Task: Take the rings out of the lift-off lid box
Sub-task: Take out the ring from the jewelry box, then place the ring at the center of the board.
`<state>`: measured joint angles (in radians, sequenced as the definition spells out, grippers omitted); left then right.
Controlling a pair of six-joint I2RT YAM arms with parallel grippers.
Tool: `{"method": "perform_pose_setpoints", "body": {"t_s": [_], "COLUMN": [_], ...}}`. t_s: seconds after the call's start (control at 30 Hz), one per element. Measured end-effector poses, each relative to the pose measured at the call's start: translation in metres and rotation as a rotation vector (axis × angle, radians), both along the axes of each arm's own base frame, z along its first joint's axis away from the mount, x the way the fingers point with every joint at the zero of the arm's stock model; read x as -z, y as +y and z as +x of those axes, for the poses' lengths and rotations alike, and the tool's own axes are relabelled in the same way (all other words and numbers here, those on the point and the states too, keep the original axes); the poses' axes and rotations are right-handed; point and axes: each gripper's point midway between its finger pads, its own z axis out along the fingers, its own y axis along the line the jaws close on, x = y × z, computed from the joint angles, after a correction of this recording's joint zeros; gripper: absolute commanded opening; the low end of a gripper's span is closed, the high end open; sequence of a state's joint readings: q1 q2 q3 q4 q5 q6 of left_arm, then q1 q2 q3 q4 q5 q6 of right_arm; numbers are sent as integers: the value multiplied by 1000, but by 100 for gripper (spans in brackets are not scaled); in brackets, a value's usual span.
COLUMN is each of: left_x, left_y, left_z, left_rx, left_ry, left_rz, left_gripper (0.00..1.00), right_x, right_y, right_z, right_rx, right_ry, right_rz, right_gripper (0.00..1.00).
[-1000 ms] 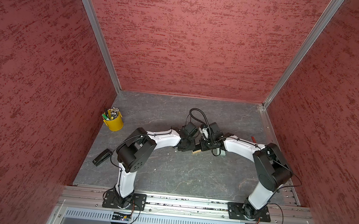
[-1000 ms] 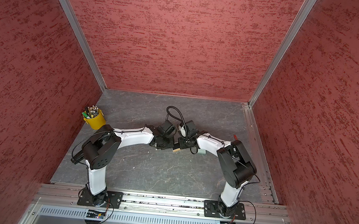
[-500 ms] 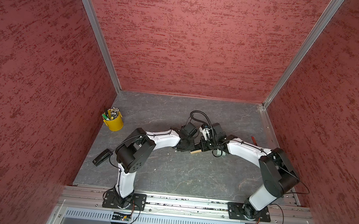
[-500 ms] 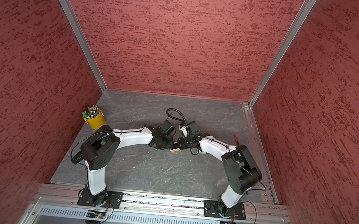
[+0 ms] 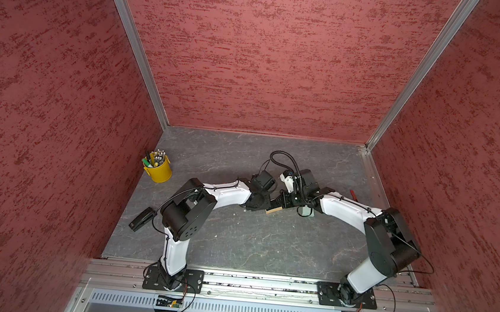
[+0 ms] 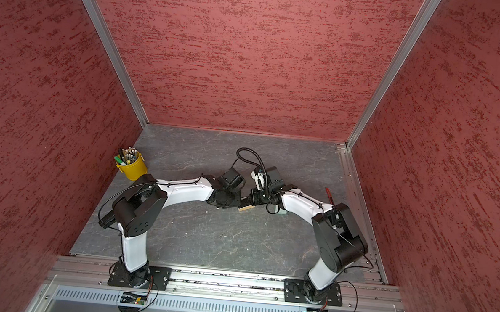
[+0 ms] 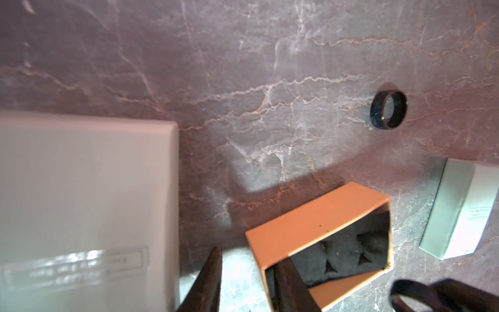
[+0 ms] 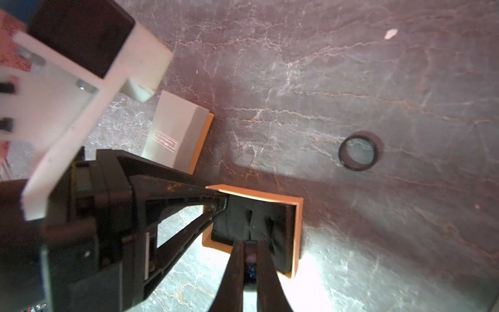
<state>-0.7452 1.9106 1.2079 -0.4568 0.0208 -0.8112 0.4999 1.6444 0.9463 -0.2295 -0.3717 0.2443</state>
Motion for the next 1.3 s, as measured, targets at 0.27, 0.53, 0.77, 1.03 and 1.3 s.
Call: {"method": "perform_pose_setpoints", "body": {"t_s": [0.27,0.53,0.77,1.03,1.3], "left_x": [0,0,0,0,0], "left_y": [0,1,2,2,2], "left_z": [0,-1,-2,-3,-5], "left_rx": [0,-1,-1,1,6], "left_ry": [0,2,4,8,13], "left_rz": [1,6,9,13,18], "left_gripper": [34,34,34,34,34], "right_x": [-3,43,45,45,47], "right_y": [-30,-52,-49,-59,-65], "right_z": [38,60,76,81,83], "right_rx": [115,193,185,205,216], "right_ry": [-24,93,95,94,88], "right_rz": [67,131,198,201,162], "right_gripper": [0,0,0,17,29]}}
